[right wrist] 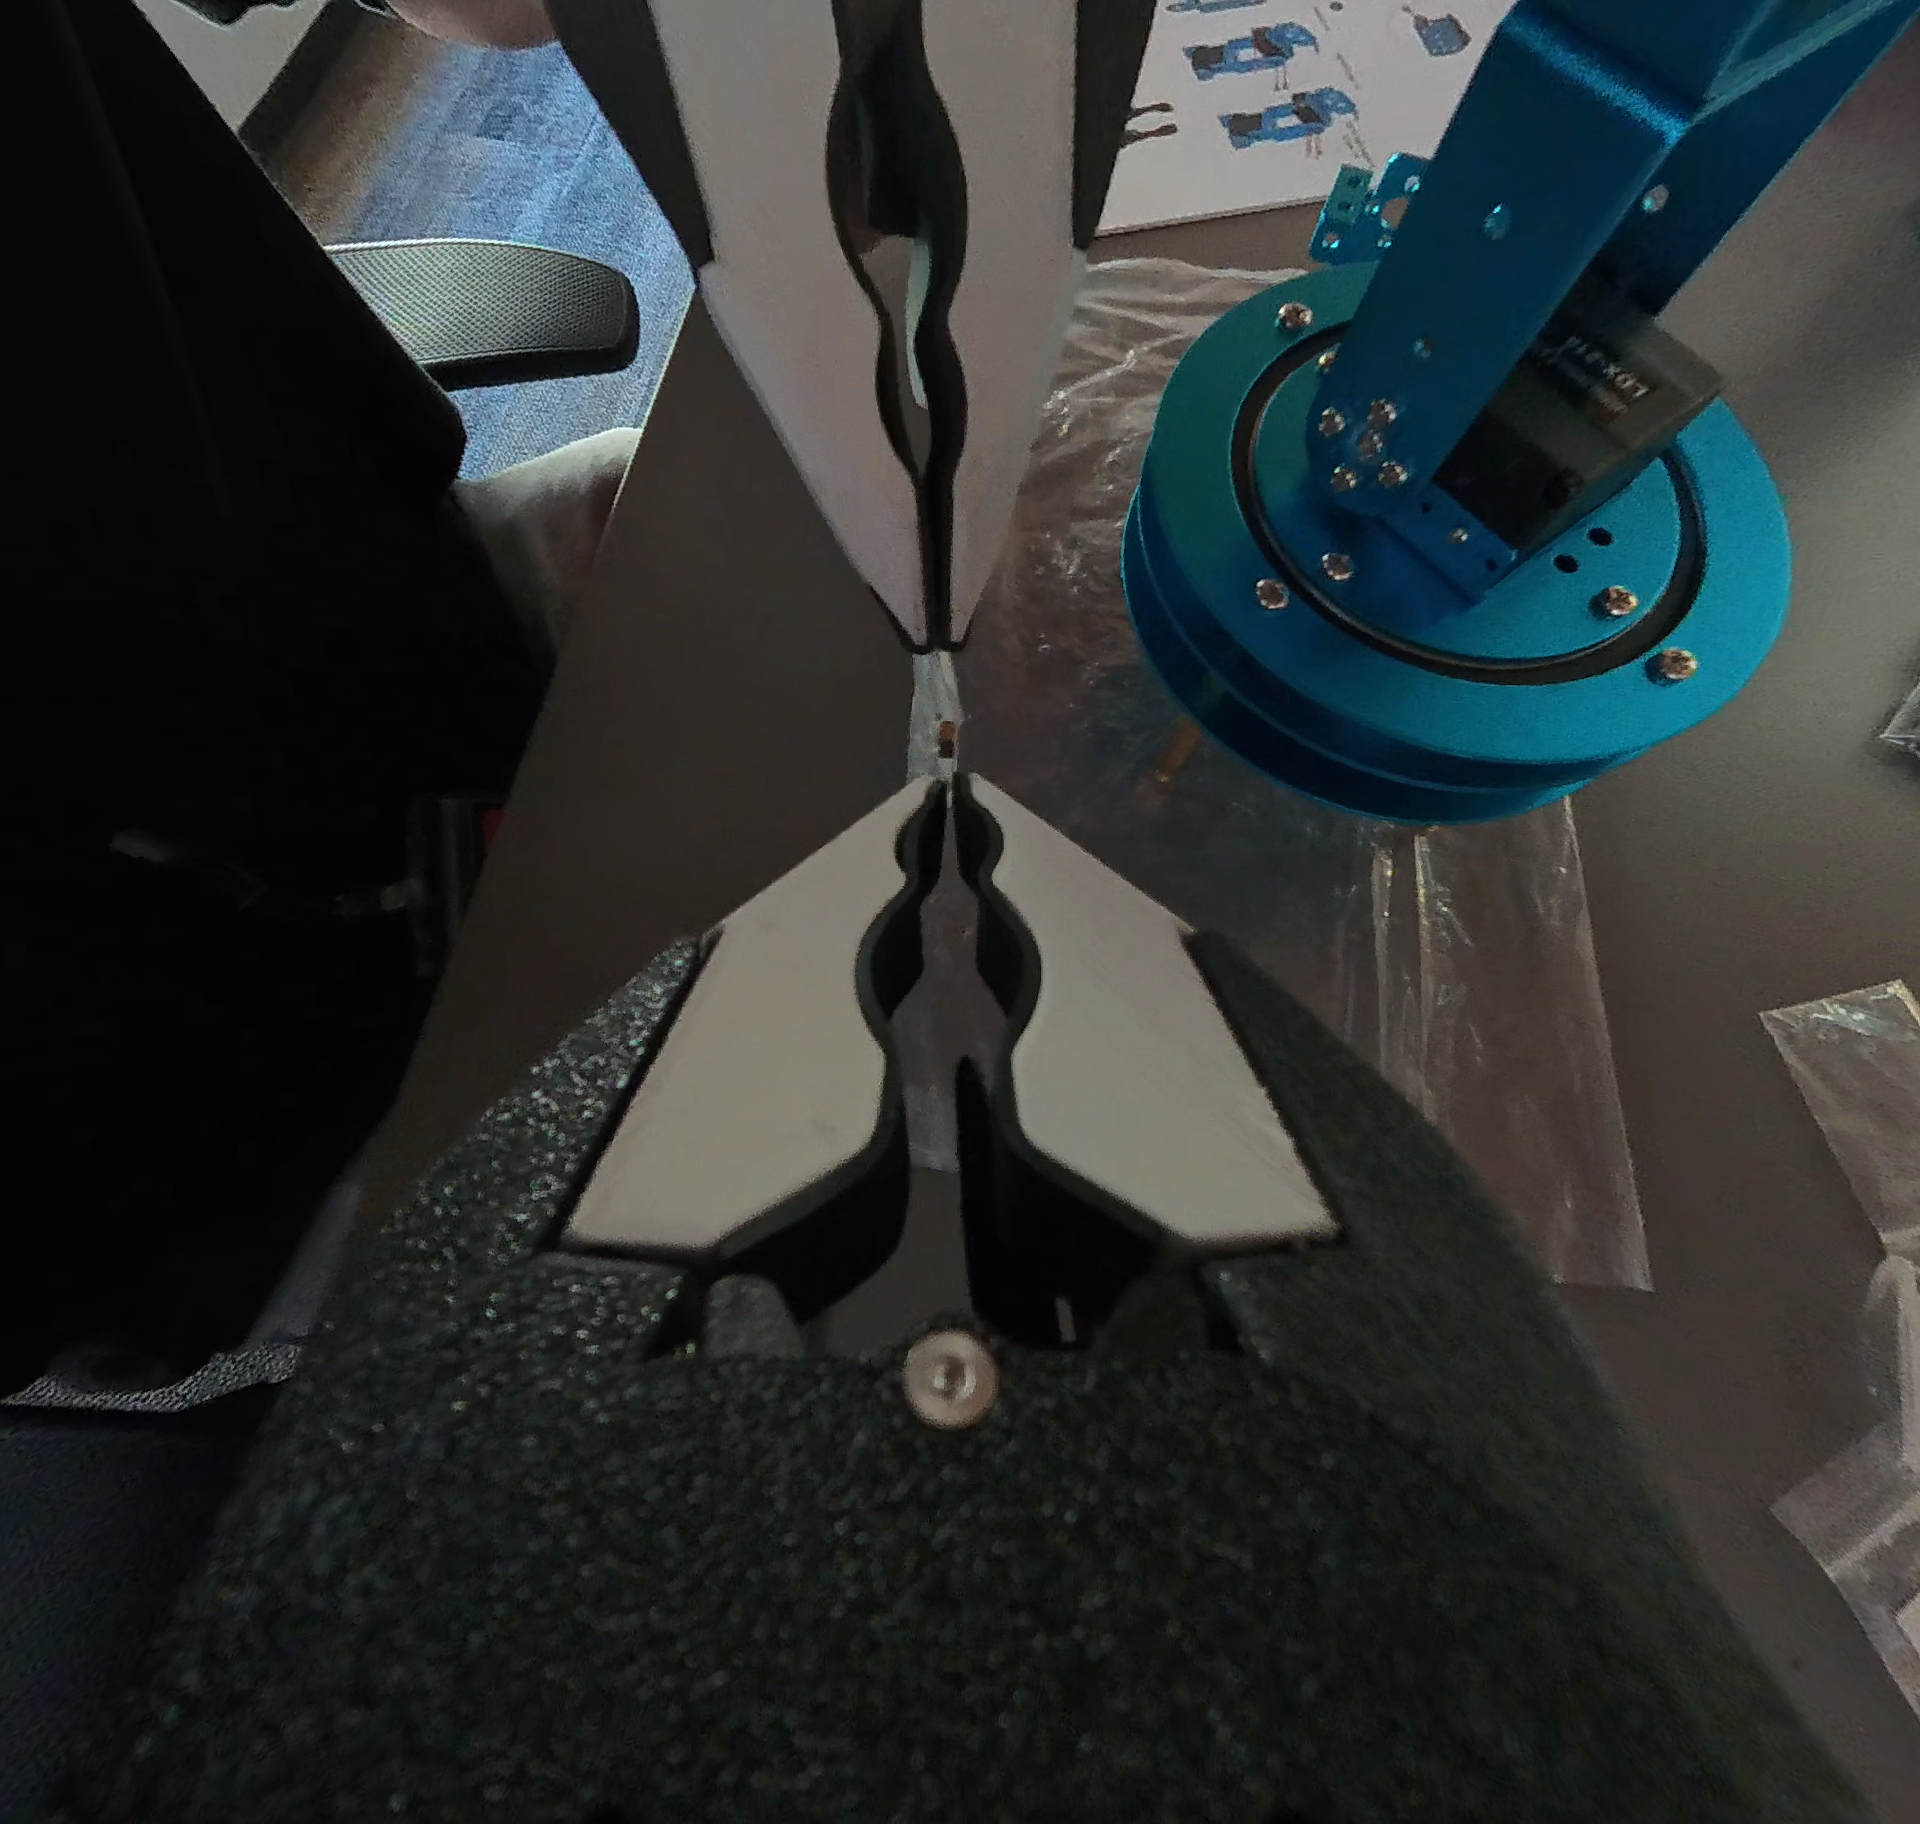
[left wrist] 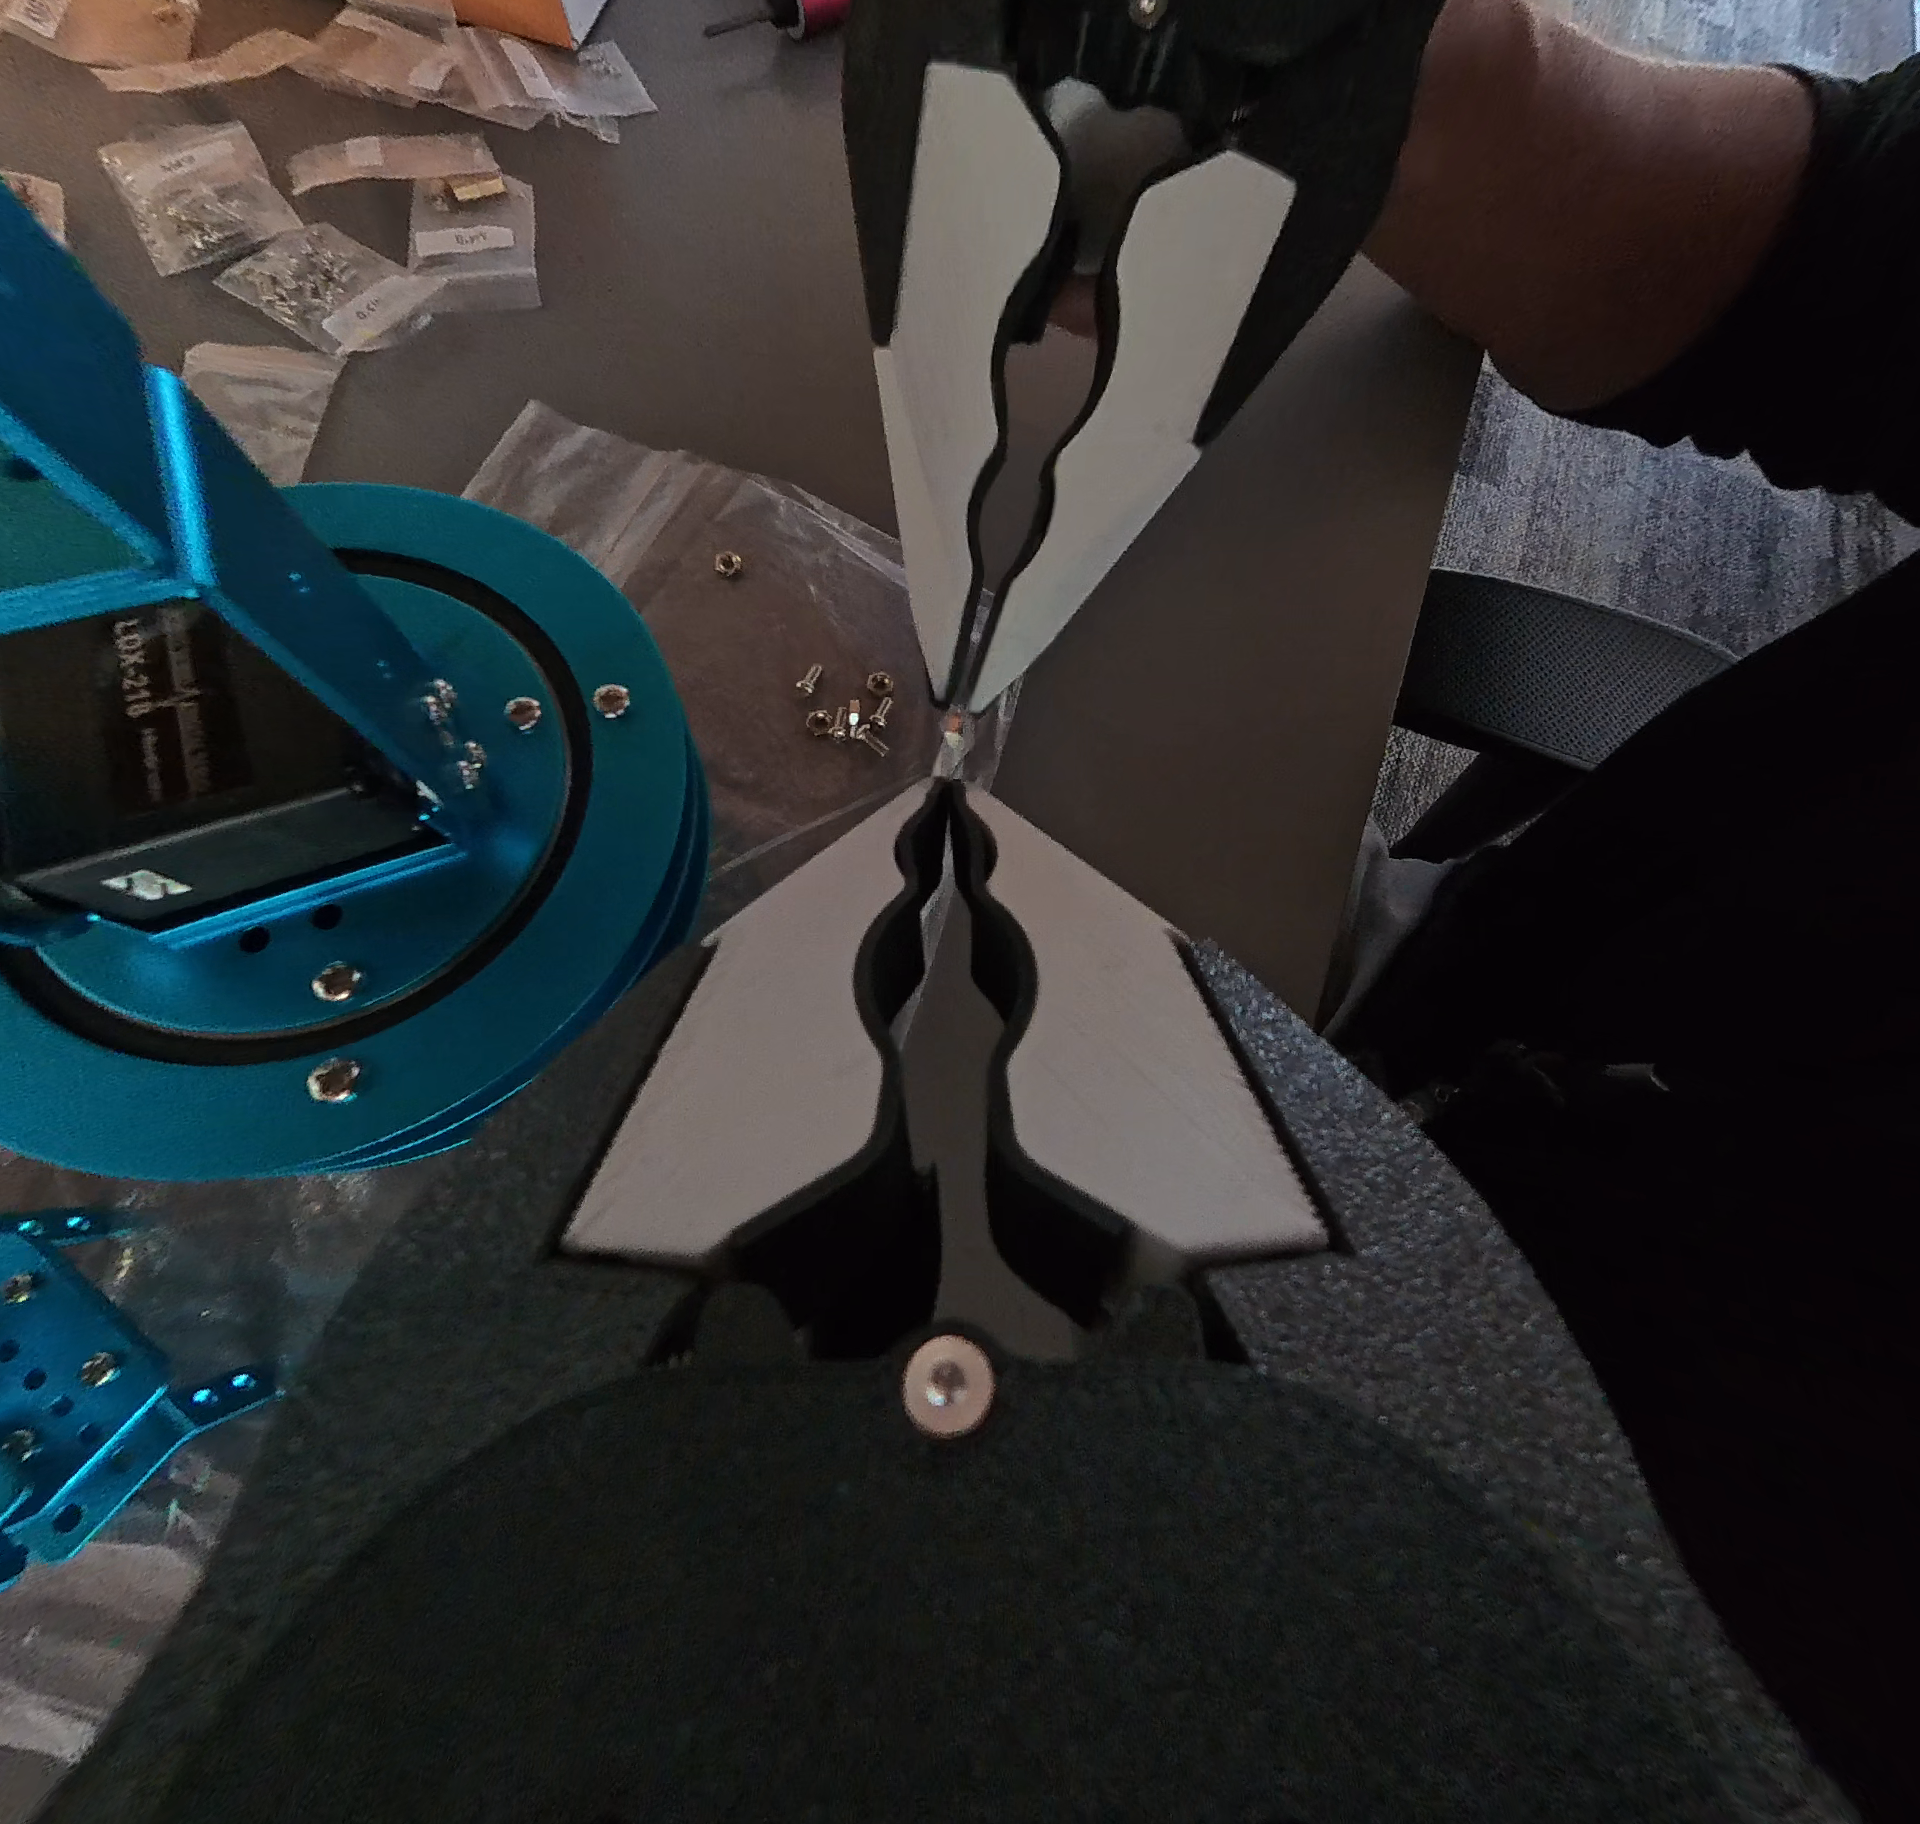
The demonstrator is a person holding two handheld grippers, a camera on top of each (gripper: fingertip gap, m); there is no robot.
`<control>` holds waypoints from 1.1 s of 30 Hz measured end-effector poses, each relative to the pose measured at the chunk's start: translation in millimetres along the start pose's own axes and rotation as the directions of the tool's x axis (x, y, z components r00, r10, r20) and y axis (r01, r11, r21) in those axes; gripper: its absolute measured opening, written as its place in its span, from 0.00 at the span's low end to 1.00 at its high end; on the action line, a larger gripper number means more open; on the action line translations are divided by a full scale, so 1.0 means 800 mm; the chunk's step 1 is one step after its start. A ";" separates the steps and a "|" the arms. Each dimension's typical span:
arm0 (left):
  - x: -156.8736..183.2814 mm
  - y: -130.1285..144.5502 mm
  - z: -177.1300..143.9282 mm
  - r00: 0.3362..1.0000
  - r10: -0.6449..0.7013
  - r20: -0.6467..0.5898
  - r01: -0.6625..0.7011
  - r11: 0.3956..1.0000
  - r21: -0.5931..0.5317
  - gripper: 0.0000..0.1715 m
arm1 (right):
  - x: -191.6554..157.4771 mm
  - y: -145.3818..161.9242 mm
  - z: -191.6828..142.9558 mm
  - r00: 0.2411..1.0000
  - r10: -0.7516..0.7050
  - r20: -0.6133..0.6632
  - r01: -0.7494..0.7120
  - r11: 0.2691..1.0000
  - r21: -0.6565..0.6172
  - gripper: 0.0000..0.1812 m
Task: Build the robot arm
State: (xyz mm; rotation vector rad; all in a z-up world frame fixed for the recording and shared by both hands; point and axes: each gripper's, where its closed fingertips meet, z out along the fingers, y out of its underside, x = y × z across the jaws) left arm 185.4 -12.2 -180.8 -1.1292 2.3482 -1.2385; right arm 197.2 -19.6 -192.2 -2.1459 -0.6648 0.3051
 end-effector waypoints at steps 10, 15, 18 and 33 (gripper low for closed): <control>-0.003 -0.003 -0.001 1.000 0.004 0.020 -0.005 1.000 0.023 0.00 | -0.002 -0.004 0.001 1.000 0.003 0.004 -0.003 1.000 0.014 0.00; -0.001 -0.005 0.001 1.000 -0.008 0.007 0.008 0.999 0.039 0.00 | 0.002 -0.005 -0.001 1.000 0.000 -0.019 0.000 1.000 0.016 0.00; -0.002 -0.005 0.002 1.000 -0.001 0.019 0.000 0.999 0.040 0.00 | 0.002 -0.004 -0.001 1.000 0.004 -0.018 -0.003 1.000 0.012 0.00; -0.004 -0.013 0.002 0.996 -0.086 -0.030 0.089 0.991 0.103 0.00 | 0.003 -0.006 -0.014 0.998 0.064 0.016 -0.065 0.996 0.062 0.01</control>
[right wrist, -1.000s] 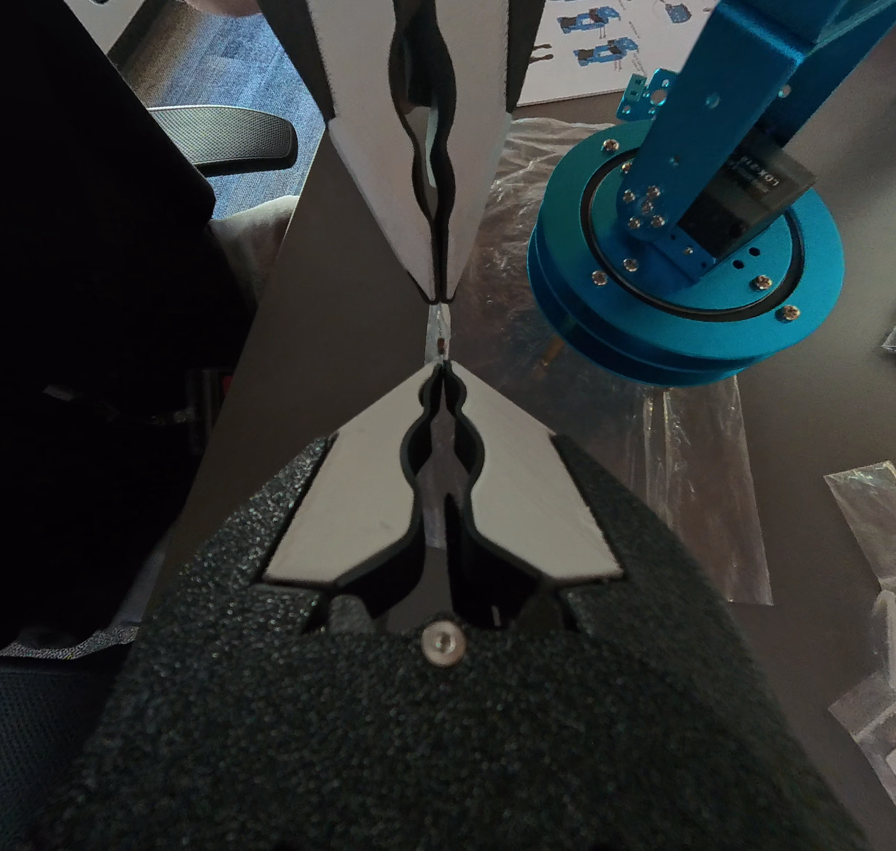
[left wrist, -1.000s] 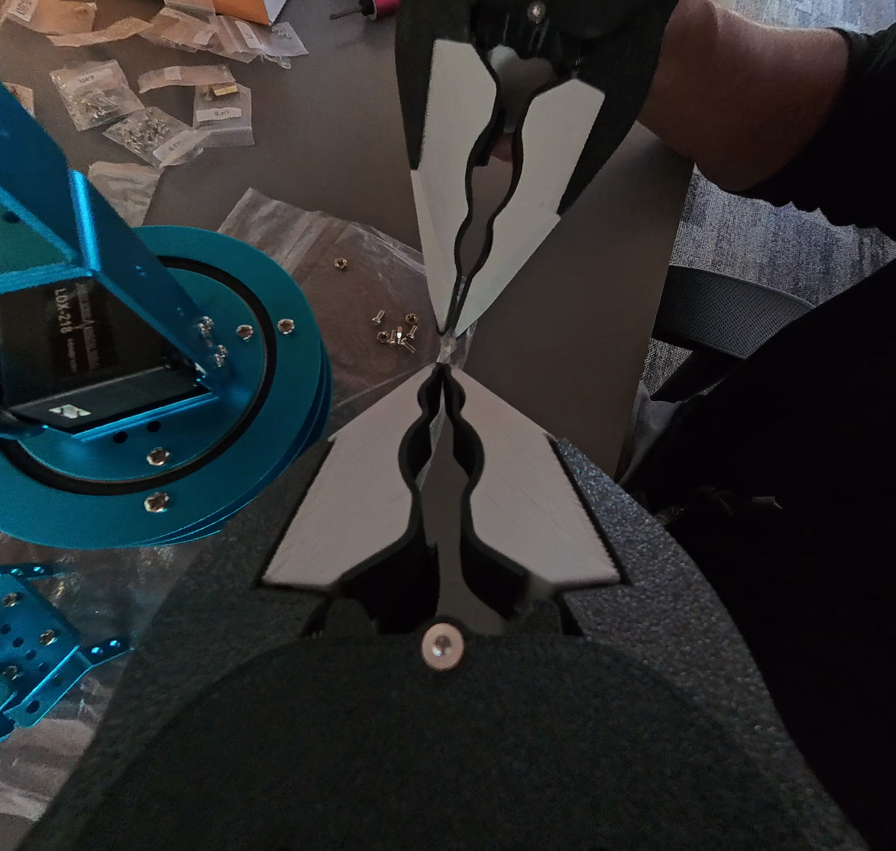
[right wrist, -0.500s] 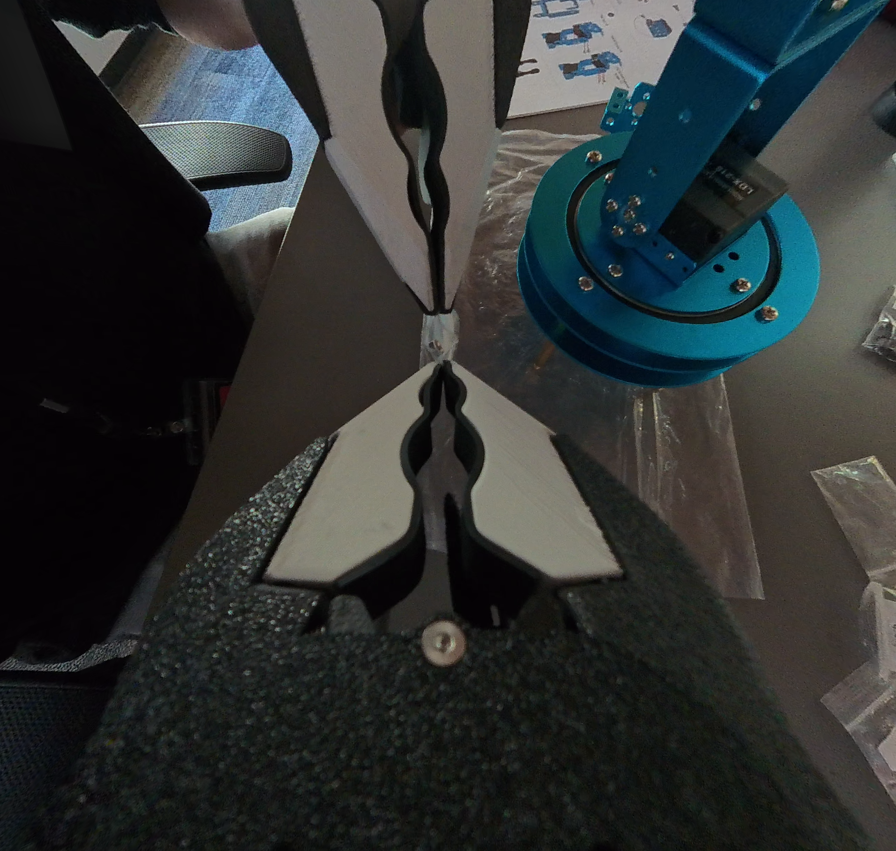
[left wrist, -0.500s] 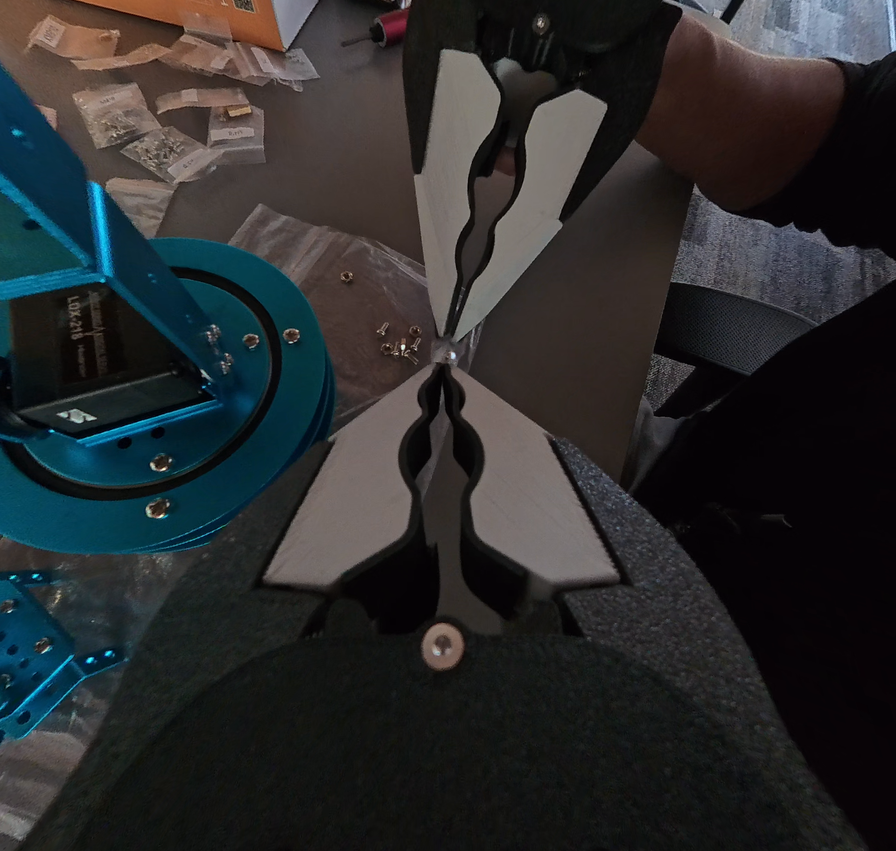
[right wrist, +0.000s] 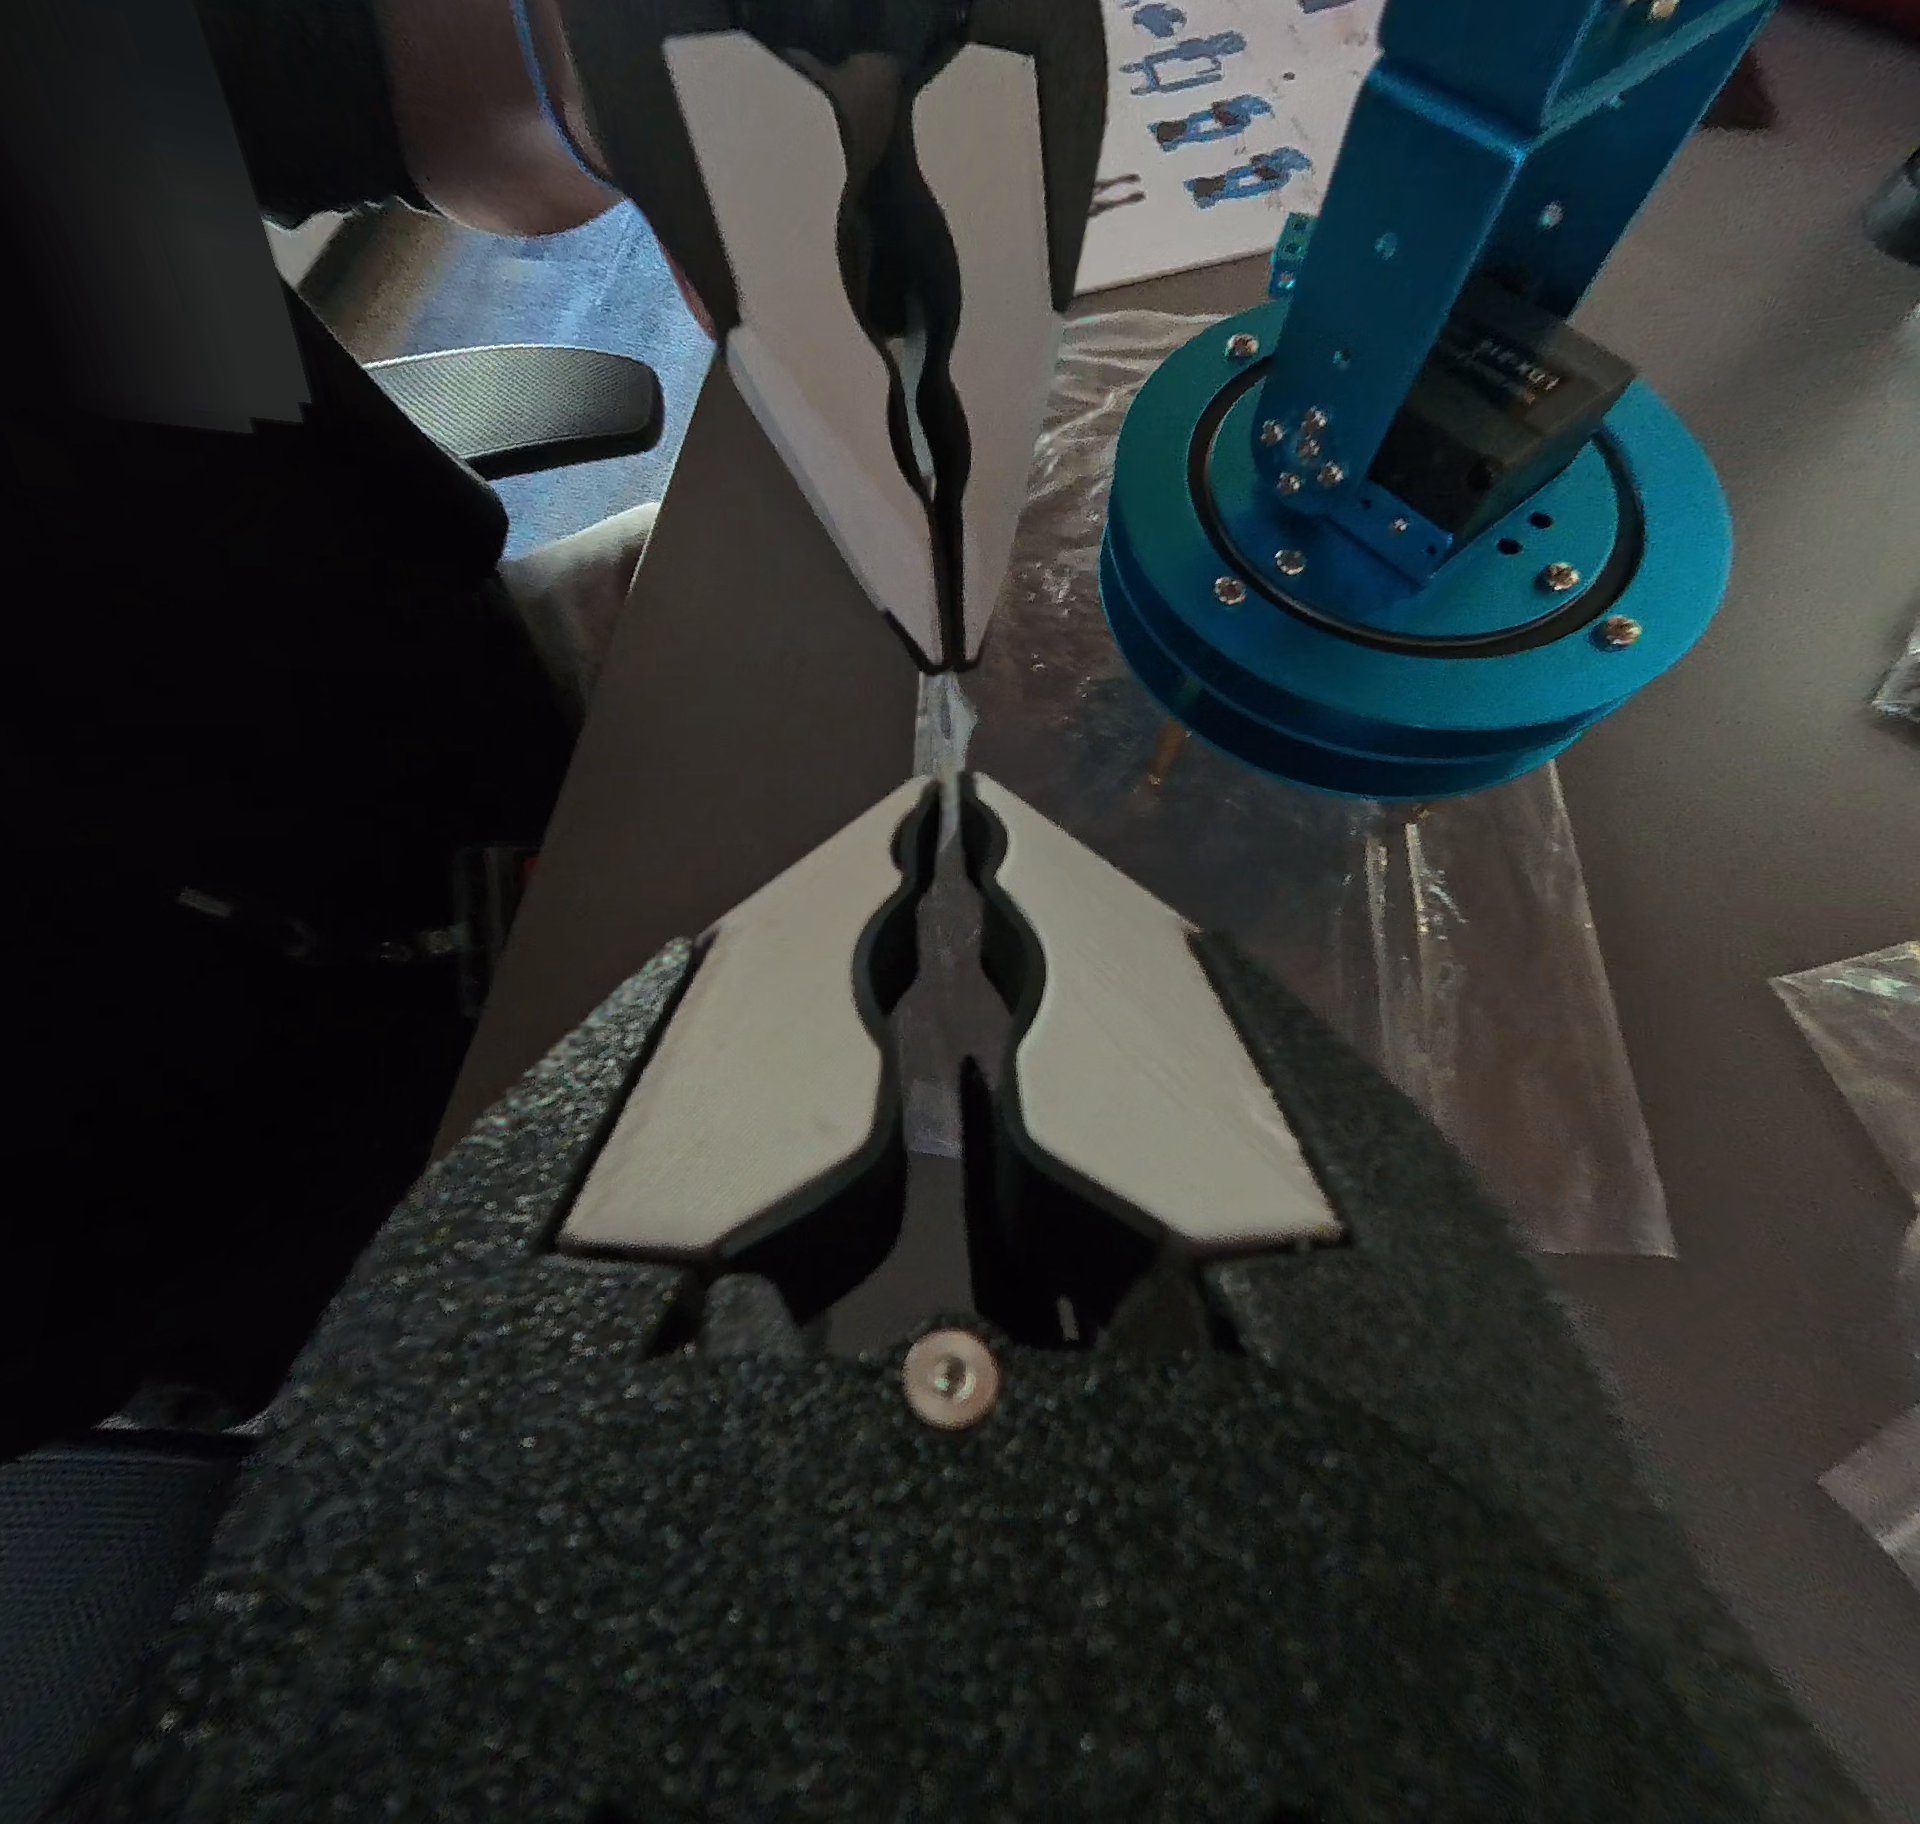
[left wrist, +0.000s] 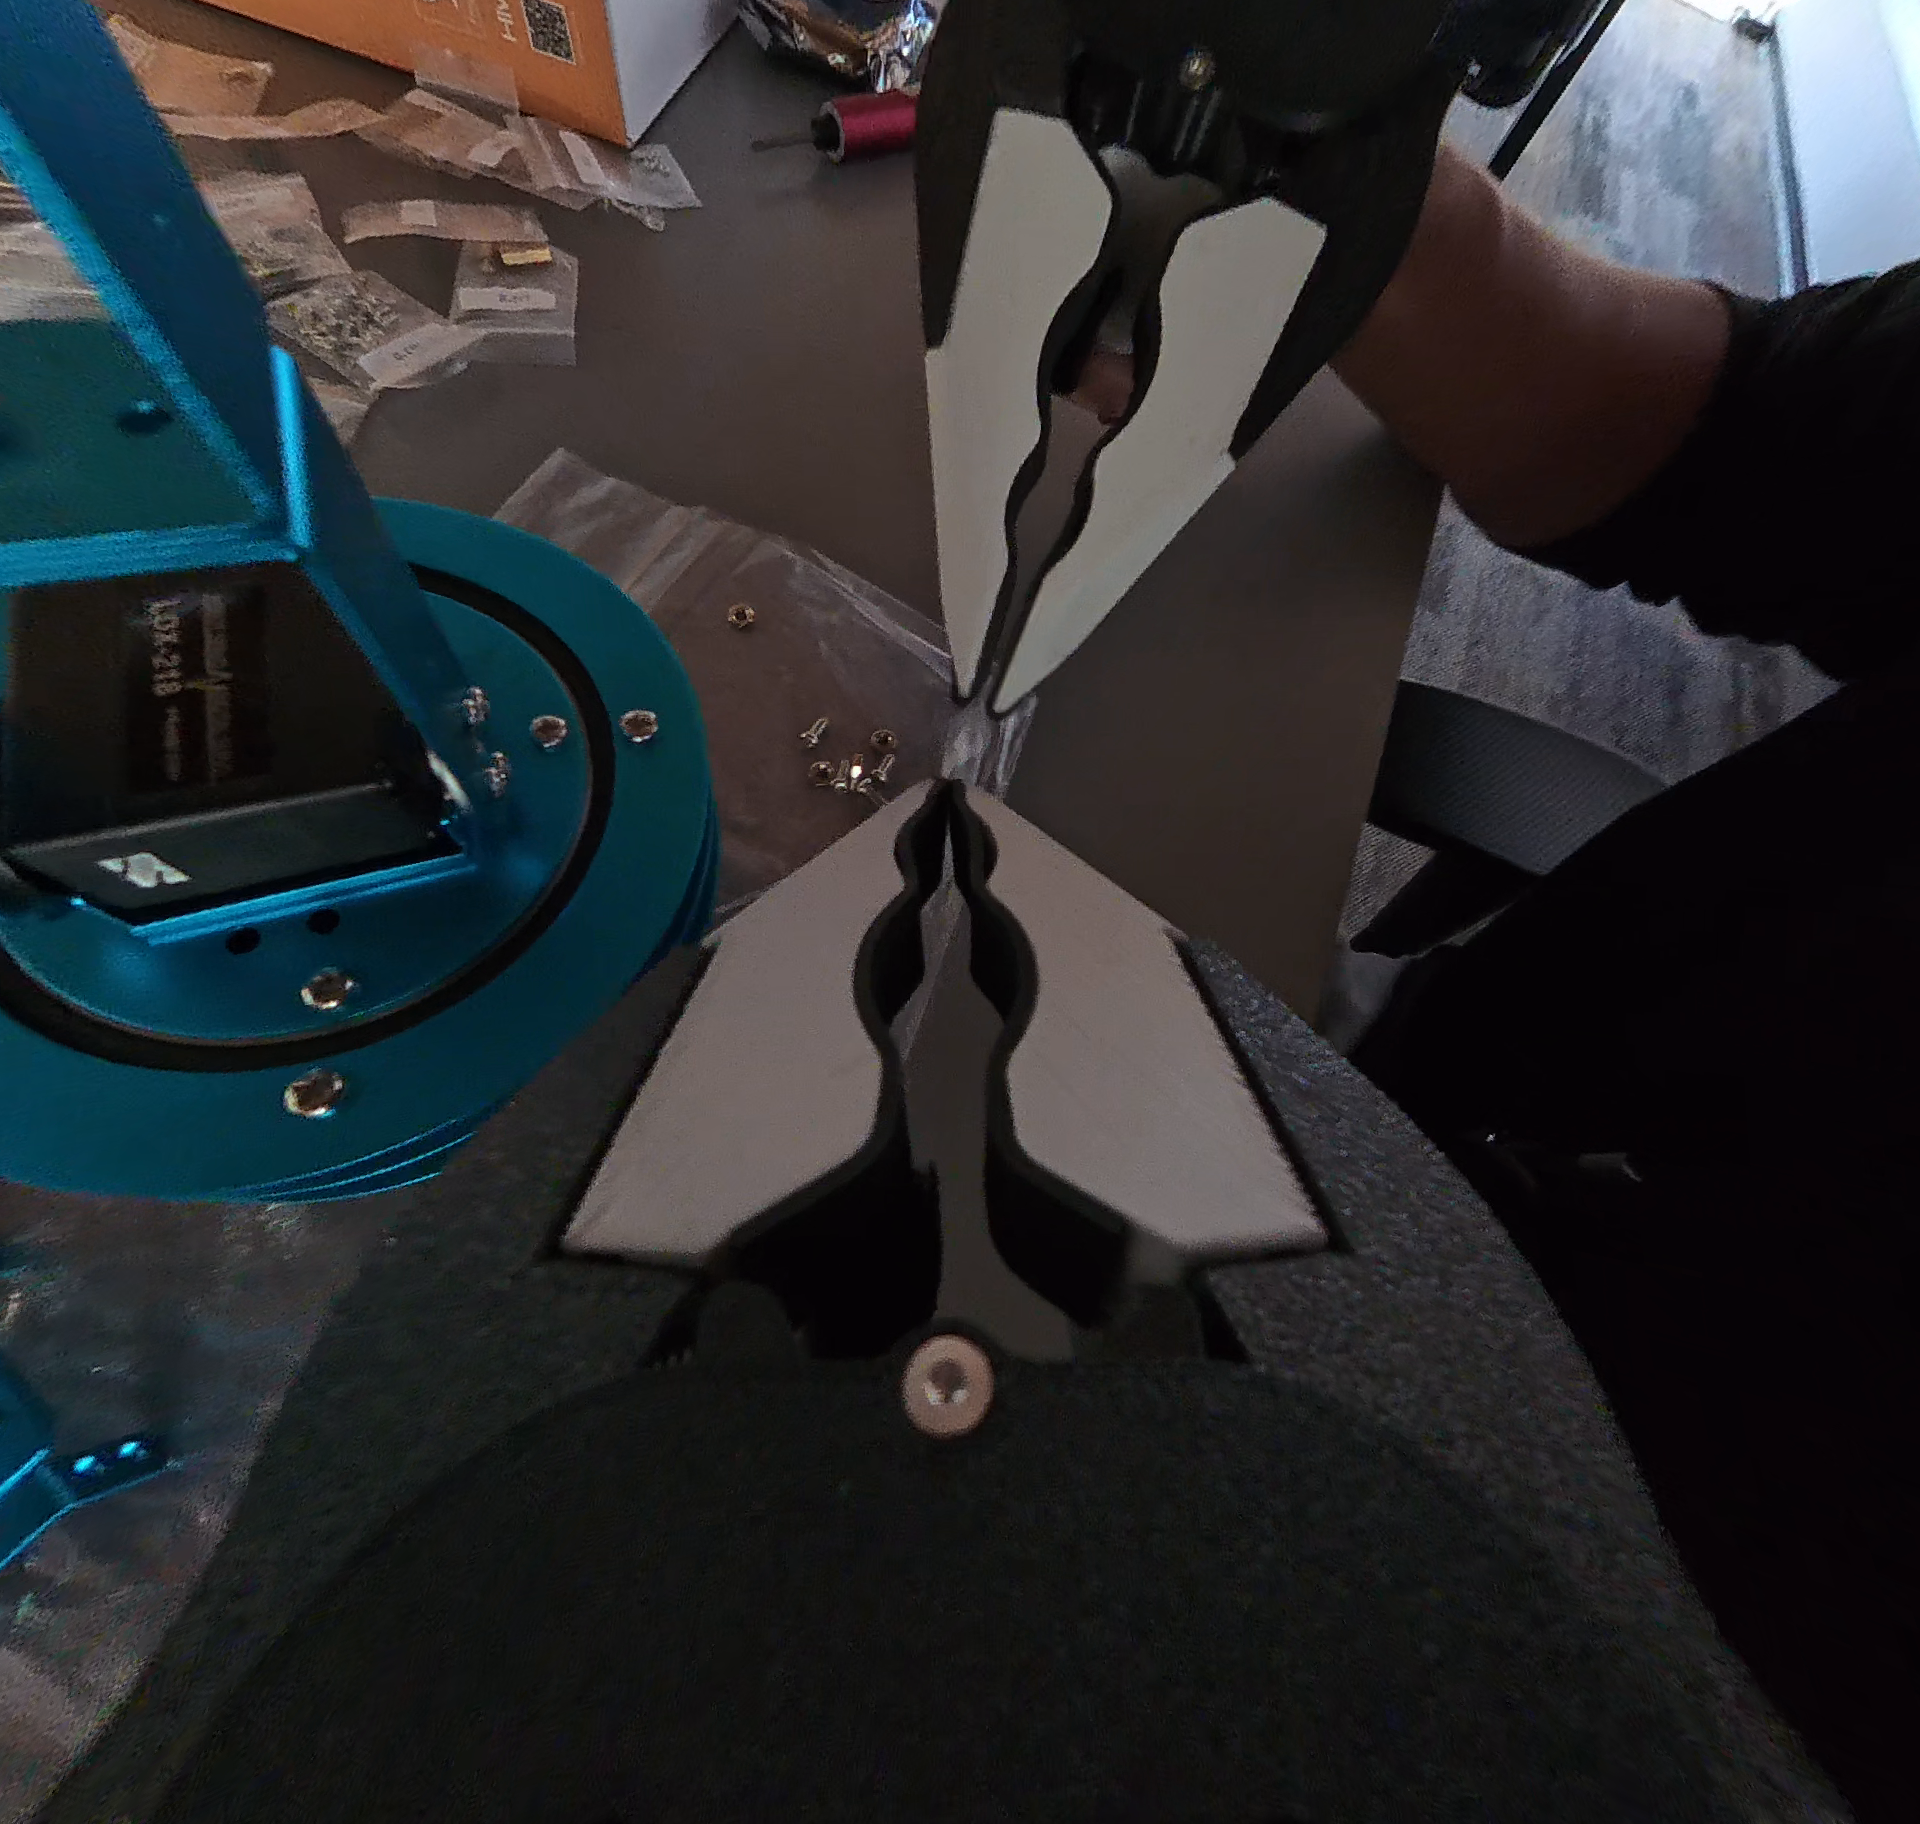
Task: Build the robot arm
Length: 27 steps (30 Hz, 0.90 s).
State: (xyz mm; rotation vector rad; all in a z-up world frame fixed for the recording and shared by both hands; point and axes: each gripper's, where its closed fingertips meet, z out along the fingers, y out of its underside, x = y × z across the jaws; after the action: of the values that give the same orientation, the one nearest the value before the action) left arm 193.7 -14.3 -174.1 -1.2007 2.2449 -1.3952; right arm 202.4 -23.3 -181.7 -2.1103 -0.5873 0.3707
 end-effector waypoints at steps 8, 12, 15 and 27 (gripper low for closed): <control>0.009 -0.014 -0.012 0.992 -0.087 -0.092 0.097 0.990 0.105 0.00 | -0.005 -0.024 0.002 0.996 0.058 0.073 -0.069 0.985 0.158 0.03; 0.014 -0.020 -0.018 0.990 -0.087 -0.114 0.105 0.981 0.164 0.00 | -0.010 -0.026 0.001 0.992 0.070 0.106 -0.089 0.978 0.187 0.00; 0.024 -0.016 -0.021 0.993 -0.026 -0.114 0.048 0.979 0.196 0.03 | -0.025 -0.032 -0.002 0.990 0.047 0.132 -0.073 0.978 0.195 0.00; 0.069 -0.001 -0.024 0.976 0.167 -0.140 -0.129 0.961 0.246 0.01 | -0.065 -0.034 -0.006 0.998 0.066 0.013 -0.067 0.957 0.284 0.00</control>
State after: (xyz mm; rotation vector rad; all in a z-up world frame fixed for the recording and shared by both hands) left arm 148.6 -43.5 -151.9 -0.8526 2.1415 -1.6921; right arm 153.5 -40.9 -154.0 -1.8558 -0.4368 0.4683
